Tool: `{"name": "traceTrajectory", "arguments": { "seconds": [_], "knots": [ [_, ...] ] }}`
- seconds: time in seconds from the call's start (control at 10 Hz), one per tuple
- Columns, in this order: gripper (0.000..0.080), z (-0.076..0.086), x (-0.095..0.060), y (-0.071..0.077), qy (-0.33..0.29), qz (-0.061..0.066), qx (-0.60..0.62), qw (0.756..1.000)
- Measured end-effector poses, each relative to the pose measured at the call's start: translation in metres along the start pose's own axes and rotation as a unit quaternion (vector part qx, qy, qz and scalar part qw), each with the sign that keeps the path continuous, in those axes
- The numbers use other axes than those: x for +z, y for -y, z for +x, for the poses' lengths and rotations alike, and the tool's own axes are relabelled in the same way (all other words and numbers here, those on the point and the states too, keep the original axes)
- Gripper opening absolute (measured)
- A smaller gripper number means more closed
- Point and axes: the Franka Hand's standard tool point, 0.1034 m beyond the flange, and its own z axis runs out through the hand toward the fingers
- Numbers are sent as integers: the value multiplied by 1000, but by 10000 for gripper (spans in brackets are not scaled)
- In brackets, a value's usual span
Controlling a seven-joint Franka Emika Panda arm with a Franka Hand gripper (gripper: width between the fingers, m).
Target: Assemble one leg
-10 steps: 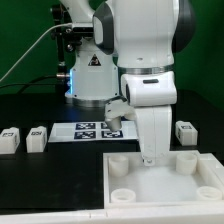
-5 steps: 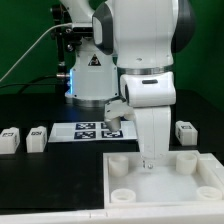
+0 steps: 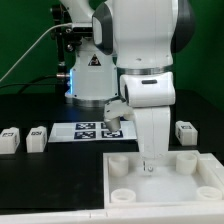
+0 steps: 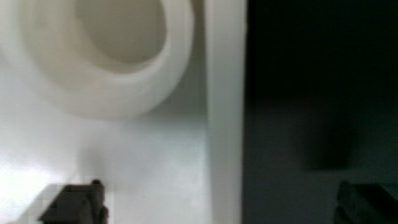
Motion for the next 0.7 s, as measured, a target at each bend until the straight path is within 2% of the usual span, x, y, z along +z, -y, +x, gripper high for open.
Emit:
{"name": "traceTrajectory", "arguments": {
  "seconds": [0.4,0.5,0.7],
  "knots": [
    [649,0,-1,-1,0,-1,0,1000],
    [649,3,-10,-1,0,-6,31,1000],
    [649,12,-33,10,3,-17,51,999]
  ]
}}
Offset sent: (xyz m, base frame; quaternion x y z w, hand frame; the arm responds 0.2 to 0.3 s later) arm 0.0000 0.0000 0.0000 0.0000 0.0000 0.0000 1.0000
